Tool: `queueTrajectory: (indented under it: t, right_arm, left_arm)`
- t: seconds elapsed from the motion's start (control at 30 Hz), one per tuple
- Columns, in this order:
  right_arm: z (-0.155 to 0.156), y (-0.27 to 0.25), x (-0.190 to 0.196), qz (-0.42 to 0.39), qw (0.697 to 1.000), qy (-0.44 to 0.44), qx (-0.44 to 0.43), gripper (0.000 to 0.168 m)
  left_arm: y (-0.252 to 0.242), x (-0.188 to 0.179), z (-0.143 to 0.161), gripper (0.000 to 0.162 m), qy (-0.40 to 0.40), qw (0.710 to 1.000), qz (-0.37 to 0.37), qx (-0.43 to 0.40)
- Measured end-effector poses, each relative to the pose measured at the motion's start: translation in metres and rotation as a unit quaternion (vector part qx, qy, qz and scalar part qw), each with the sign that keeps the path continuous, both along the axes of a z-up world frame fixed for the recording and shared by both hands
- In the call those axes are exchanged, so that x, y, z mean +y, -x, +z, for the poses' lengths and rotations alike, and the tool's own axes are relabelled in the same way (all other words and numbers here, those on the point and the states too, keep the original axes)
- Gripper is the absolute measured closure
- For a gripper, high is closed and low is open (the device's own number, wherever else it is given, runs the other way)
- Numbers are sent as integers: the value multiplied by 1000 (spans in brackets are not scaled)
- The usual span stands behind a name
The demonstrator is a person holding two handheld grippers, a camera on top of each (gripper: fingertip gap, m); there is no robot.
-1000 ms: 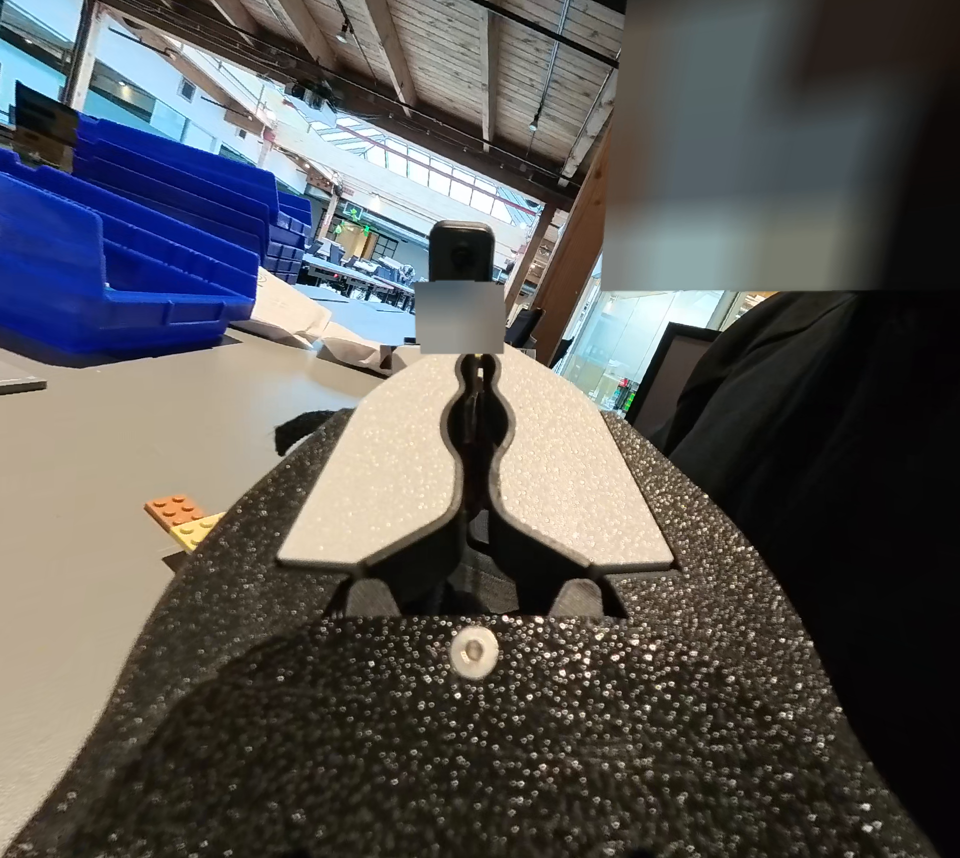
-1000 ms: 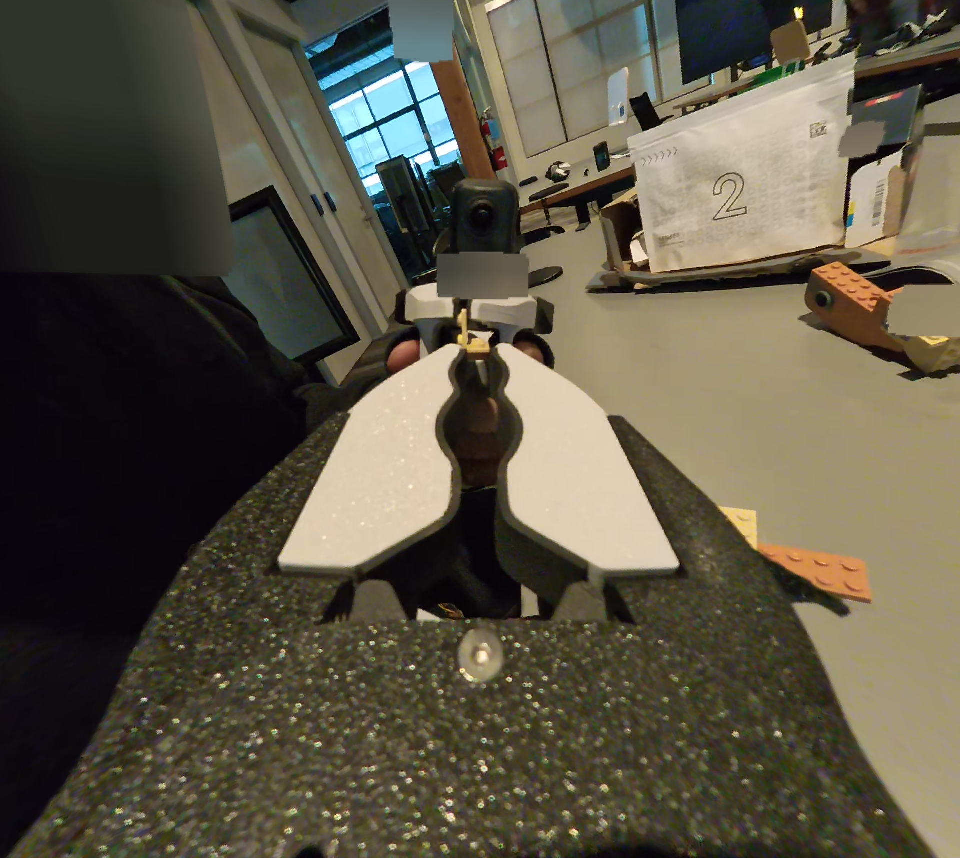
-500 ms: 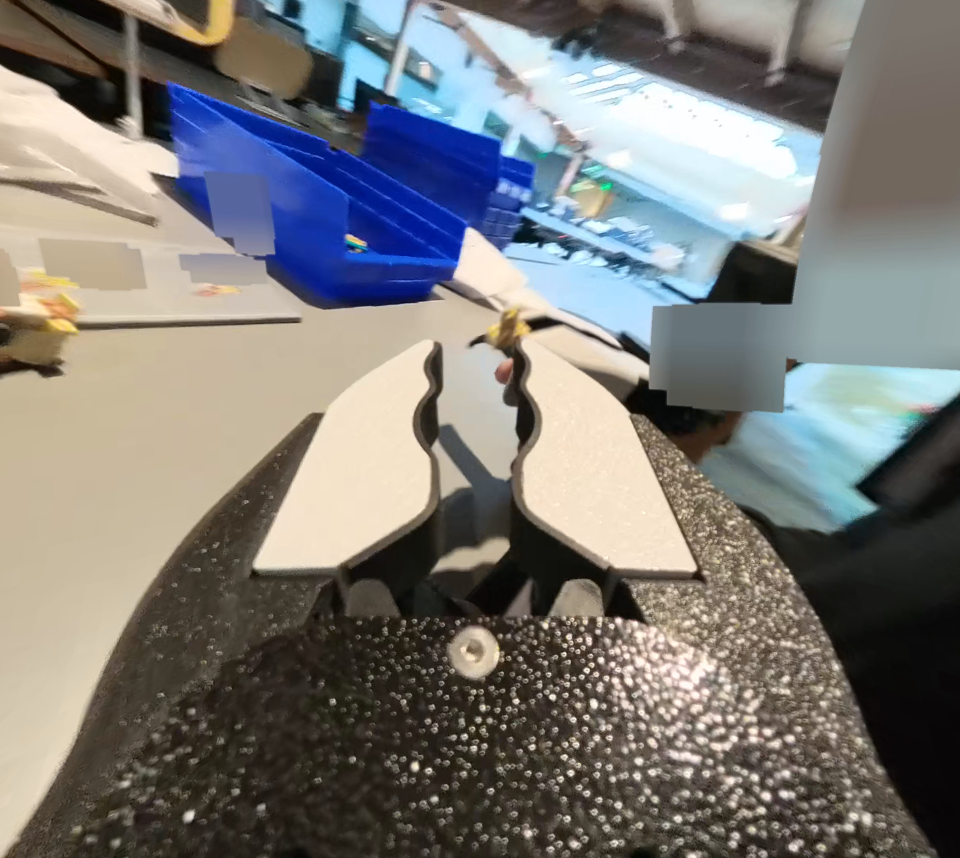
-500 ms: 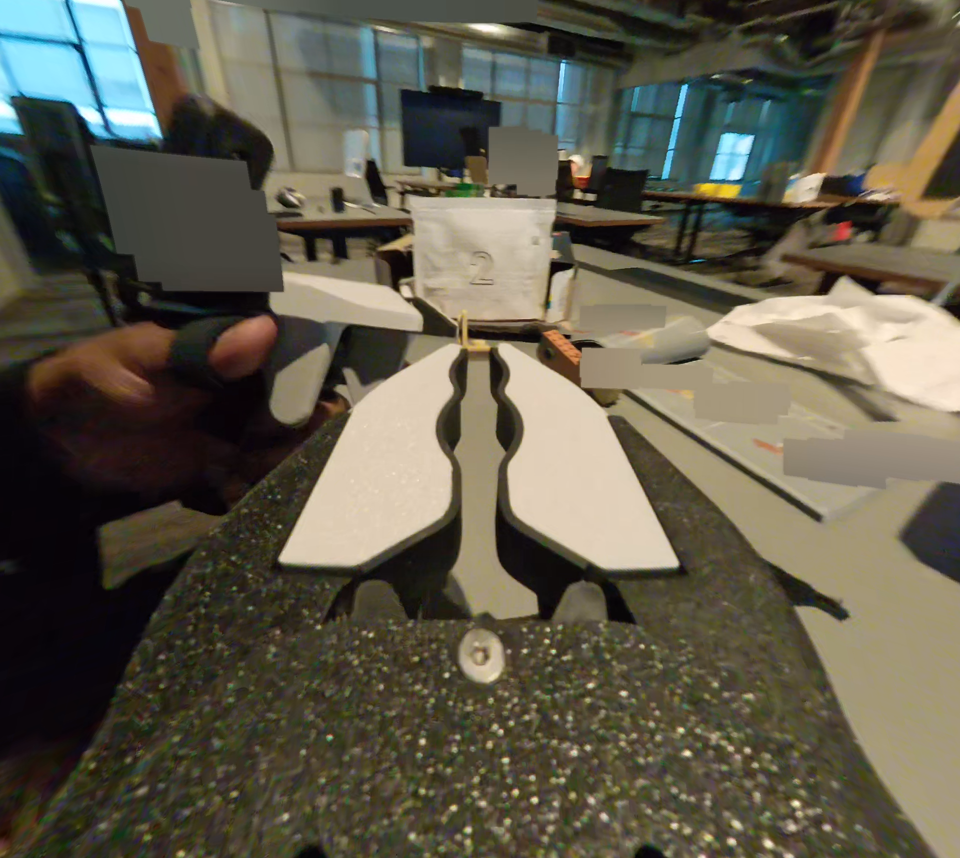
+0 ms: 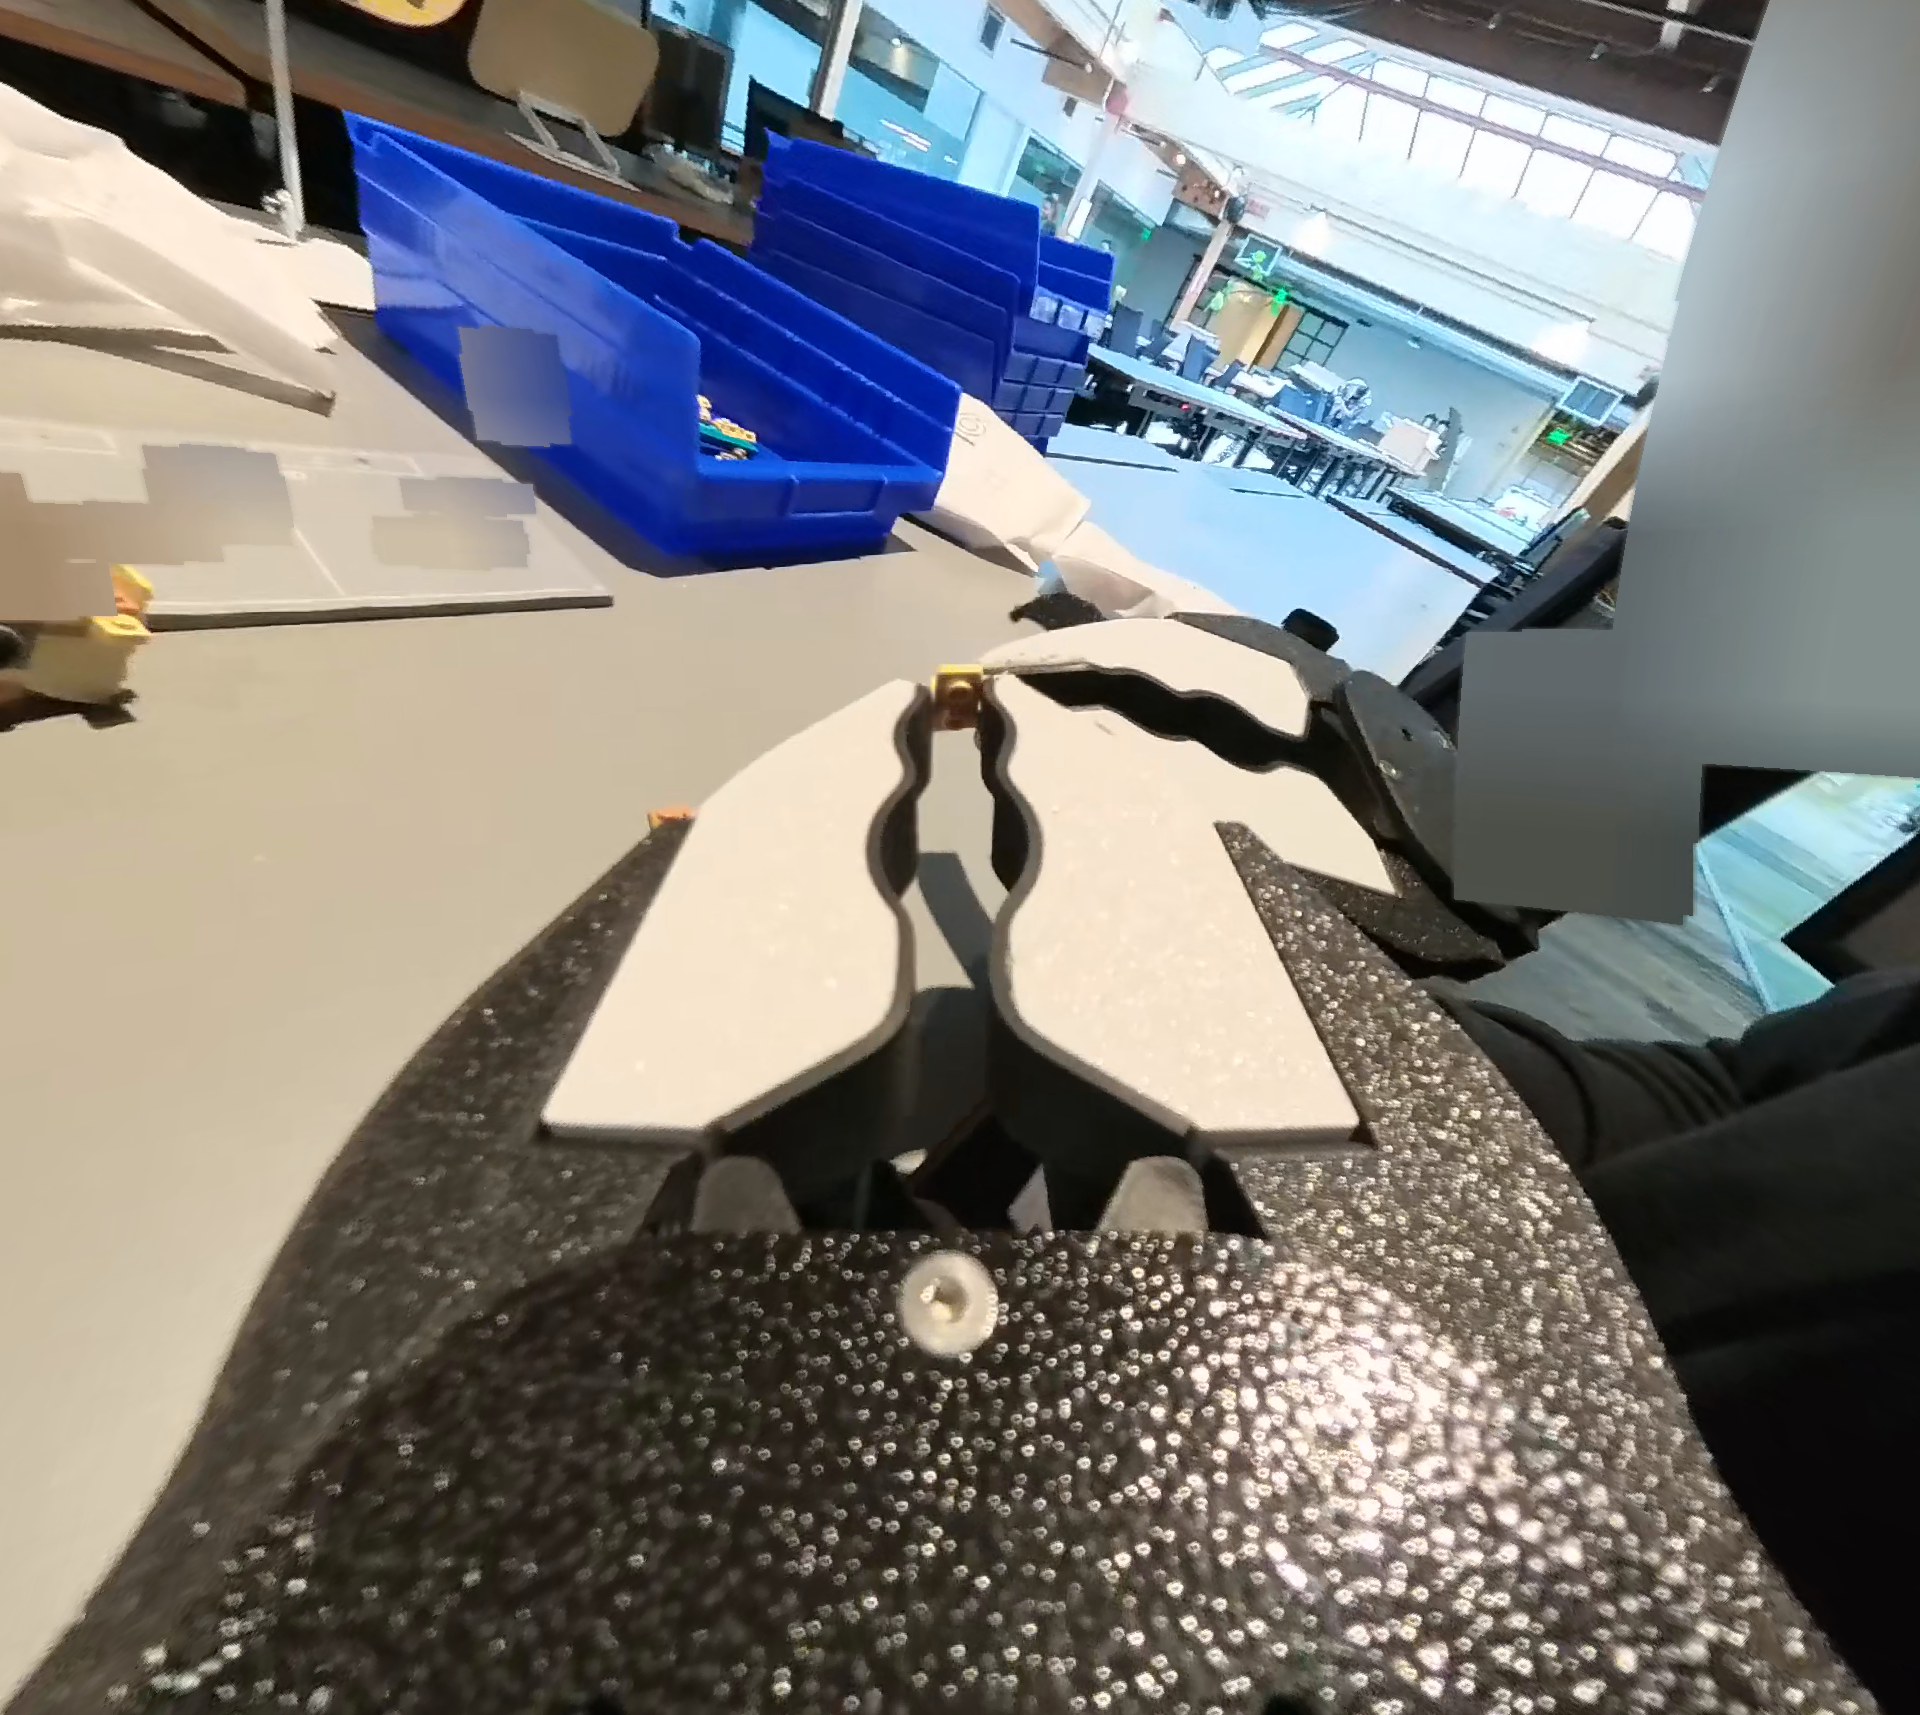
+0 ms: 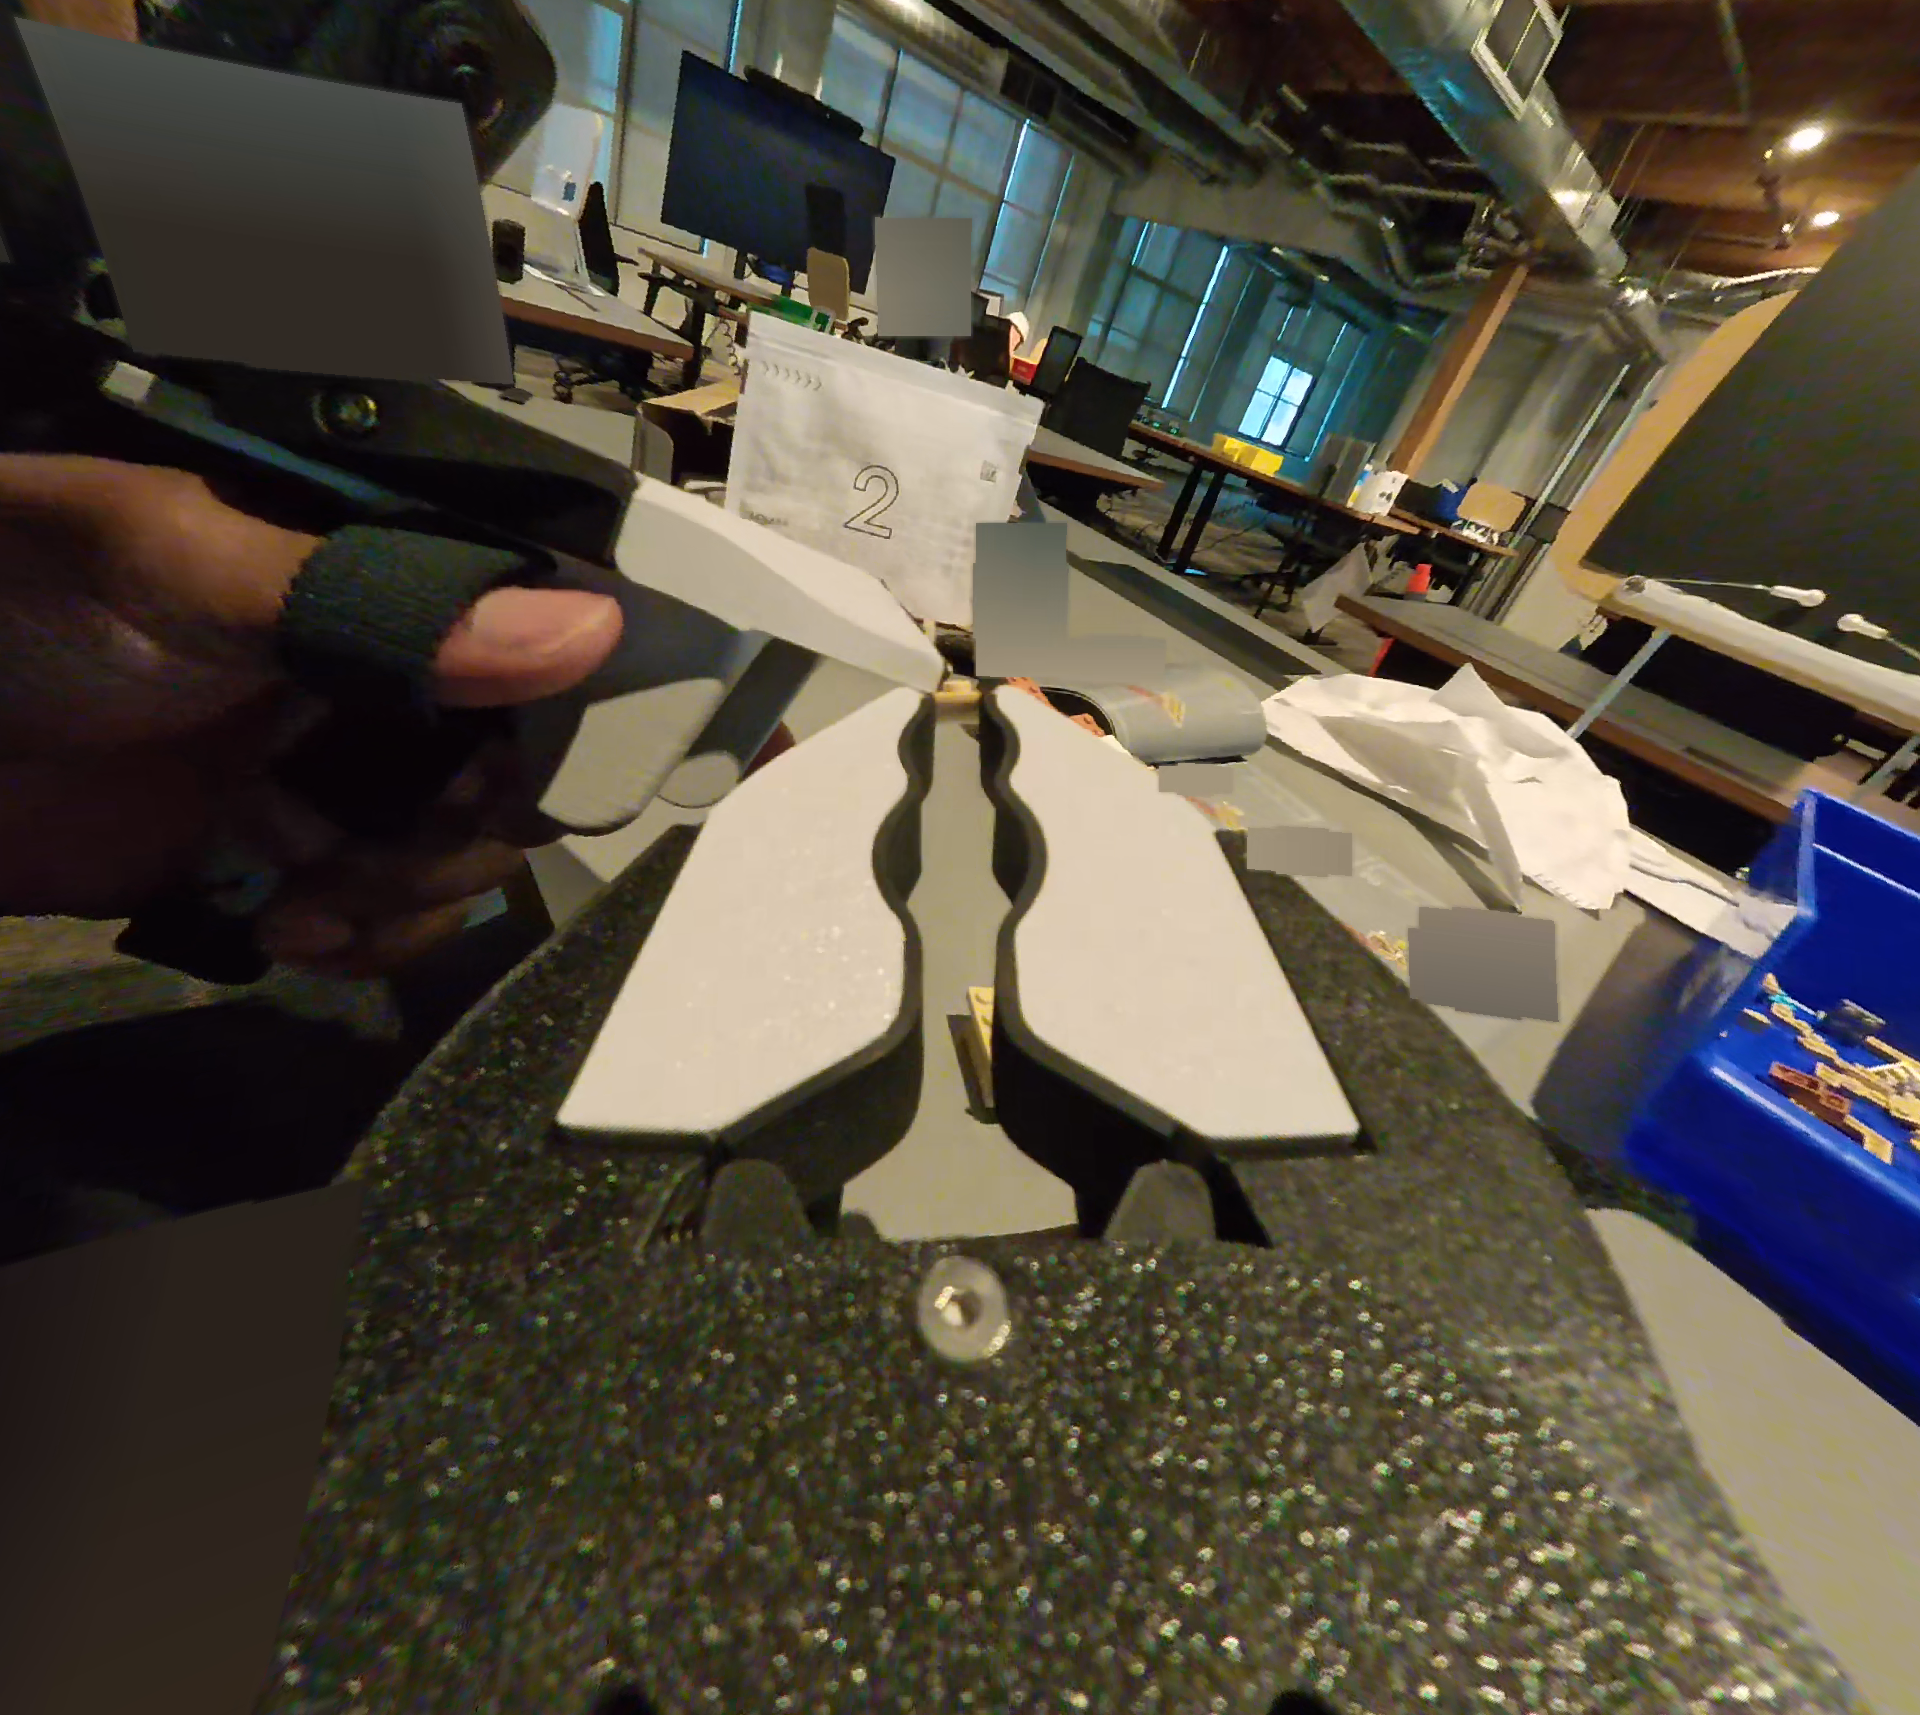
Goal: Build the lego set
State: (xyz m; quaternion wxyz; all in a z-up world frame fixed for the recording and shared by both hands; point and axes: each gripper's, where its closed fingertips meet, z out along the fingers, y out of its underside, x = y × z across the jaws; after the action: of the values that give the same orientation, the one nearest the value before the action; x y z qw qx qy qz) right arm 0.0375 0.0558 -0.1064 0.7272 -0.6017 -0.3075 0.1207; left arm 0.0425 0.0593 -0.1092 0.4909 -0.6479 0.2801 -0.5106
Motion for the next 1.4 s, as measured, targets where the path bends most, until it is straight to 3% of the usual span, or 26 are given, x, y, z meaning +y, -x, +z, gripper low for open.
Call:
queueTrajectory:
  t: [0.23,0.53,0.63,0.73,0.9,0.97,1.07,1.2,1.4]
  right_arm:
    - [1,0,-2,6,1000,-11,0,161]
    - [4,0,-6,18,1000,-24,2,161]
    - [4,0,-5,19,1000,-22,3,161]
    - [4,0,-5,25,999,-8,17,160]
    - [3,5,-7,102,986,91,99,160]
    - [3,7,-10,148,965,150,157,155]
    - [11,7,-13,219,910,230,265,146]
    - [16,8,-14,265,867,277,320,146]
    - [15,14,-17,281,852,296,328,155]
  left_arm:
    - [1,-2,2,155,-12,1000,-10,-8]
    - [1,-6,4,155,115,984,-85,-102]
    - [1,-6,3,155,125,981,-91,-114]
    - [2,-6,4,155,62,992,-69,-90]
    - [12,-6,18,155,-137,990,-2,-41]
    - [17,-6,24,155,-204,978,25,-29]
    - [21,-7,27,155,-282,958,57,-4]
    - [20,-10,25,155,-357,930,84,32]
    - [15,-16,20,156,-411,905,92,61]
